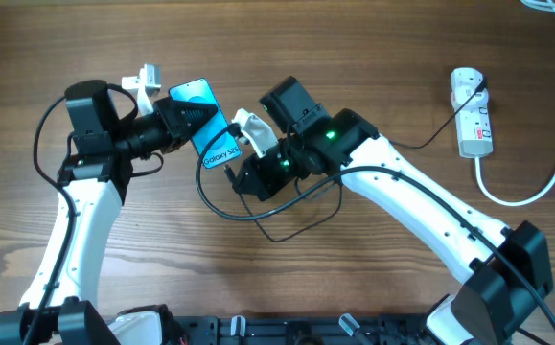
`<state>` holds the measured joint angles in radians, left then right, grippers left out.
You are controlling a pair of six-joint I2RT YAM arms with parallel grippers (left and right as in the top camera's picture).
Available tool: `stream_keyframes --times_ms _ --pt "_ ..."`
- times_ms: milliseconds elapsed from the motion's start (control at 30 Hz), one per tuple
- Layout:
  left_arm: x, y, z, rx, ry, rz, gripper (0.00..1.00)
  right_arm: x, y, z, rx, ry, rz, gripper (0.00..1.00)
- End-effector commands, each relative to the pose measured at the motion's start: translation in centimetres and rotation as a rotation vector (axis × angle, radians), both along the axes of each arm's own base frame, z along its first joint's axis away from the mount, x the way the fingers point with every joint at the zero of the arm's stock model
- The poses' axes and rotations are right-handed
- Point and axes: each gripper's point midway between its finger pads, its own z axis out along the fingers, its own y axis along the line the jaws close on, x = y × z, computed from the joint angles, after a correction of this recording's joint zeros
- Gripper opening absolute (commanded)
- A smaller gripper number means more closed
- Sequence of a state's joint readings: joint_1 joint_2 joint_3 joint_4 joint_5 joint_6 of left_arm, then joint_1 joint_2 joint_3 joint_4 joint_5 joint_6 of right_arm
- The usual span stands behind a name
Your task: Plug charger to phone and switch on socket
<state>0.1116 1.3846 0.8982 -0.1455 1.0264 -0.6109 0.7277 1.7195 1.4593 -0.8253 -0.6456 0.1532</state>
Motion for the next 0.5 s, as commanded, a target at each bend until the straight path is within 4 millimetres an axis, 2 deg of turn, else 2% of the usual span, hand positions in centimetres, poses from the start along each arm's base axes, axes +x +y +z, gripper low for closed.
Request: stream_keyframes --times_ms 0,467 --pt "-0.26 -0.41 0.55 0.004 -0.049 -0.041 0.04 0.03 -0.15 0.42 0.004 -0.017 0.001 0.04" --pt "-0.41 -0.49 0.51 -0.035 0.014 -0.027 0.04 0.45 0.22 0.75 0.023 -0.03 -0.008 0.04"
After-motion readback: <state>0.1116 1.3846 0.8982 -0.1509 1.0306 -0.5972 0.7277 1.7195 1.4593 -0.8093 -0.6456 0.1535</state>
